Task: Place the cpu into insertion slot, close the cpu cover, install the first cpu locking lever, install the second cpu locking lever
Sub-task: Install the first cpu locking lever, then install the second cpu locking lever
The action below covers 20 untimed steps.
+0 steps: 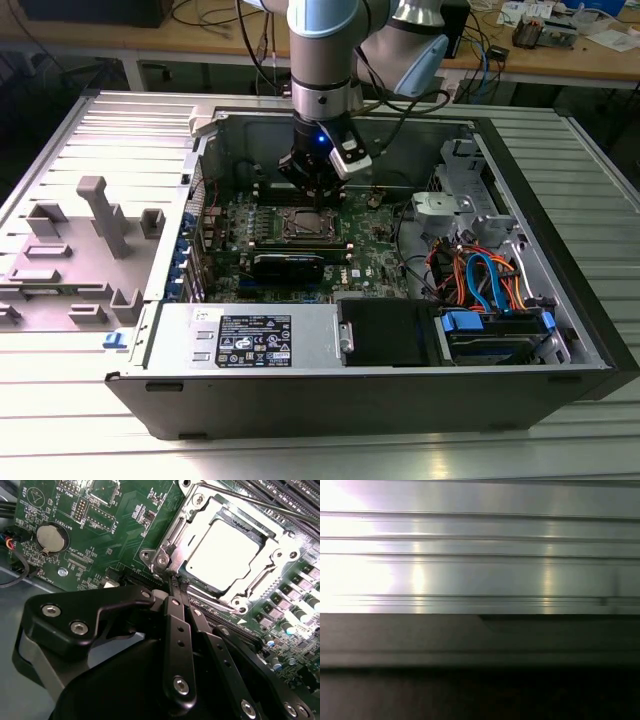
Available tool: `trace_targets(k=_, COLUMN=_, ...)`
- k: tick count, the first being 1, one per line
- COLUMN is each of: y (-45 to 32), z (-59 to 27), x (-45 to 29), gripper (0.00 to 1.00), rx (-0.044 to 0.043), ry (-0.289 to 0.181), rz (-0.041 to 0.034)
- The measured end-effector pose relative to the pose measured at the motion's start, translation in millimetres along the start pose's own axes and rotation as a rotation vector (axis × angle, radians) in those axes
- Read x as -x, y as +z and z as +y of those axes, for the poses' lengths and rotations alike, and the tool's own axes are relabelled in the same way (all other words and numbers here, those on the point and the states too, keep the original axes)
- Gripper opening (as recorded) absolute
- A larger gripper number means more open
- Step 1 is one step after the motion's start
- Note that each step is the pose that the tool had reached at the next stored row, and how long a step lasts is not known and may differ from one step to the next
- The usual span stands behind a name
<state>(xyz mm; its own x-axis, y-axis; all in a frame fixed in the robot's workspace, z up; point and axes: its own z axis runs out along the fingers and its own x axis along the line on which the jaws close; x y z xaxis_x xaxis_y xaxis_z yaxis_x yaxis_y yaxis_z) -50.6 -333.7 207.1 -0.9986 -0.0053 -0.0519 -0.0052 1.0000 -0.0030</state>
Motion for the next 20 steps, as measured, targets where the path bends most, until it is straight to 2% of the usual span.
trace_targets(k=17, y=-1.1, z=0.0, x=0.6, gripper=0.11, rx=-0.0001, ry=0.000, rz=0.0001)
trace_targets(k=20, y=-5.1, z=-0.2, x=0.8, gripper=0.11, rx=-0.0002, ry=0.000, rz=0.0001)
